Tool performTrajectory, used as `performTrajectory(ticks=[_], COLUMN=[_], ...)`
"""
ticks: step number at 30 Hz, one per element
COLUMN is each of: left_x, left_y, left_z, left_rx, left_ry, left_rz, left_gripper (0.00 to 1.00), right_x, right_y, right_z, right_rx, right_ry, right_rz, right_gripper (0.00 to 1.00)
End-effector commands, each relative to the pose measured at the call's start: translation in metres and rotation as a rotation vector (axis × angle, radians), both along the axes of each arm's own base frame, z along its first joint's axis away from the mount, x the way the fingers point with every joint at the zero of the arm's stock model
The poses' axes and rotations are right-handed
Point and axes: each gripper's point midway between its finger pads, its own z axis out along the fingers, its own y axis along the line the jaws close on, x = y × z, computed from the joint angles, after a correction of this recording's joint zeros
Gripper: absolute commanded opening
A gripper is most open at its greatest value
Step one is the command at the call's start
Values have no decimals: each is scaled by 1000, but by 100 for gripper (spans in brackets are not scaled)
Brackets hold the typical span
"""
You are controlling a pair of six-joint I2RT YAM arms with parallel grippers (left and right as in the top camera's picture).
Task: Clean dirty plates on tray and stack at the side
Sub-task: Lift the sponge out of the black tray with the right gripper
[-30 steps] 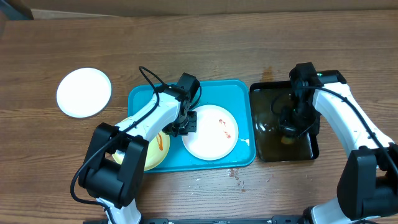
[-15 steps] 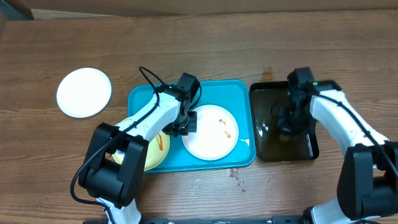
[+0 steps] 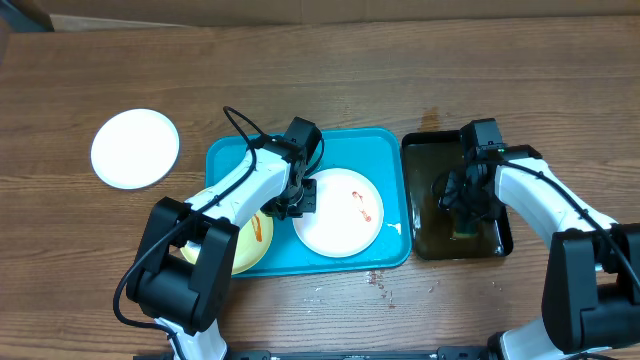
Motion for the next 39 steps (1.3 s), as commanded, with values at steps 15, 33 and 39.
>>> performTrajectory(ticks=[15,33,39], left_x=[-4,-4,-4], left_y=[7,7,7], left_z=[-4,-4,-4], left_rx=[32,32,33], left_ry=[16,16,18], left_rz=[9,9,9], left_gripper=[4,4,4], right_x=[-15,-21,-20], right_y=[-5,-7,8], right_z=[-8,89,88], right_rx=[-22,-34,49], right_ry=[38,106,104], right_rz=[-7,0,7], right_gripper=[24,4,4])
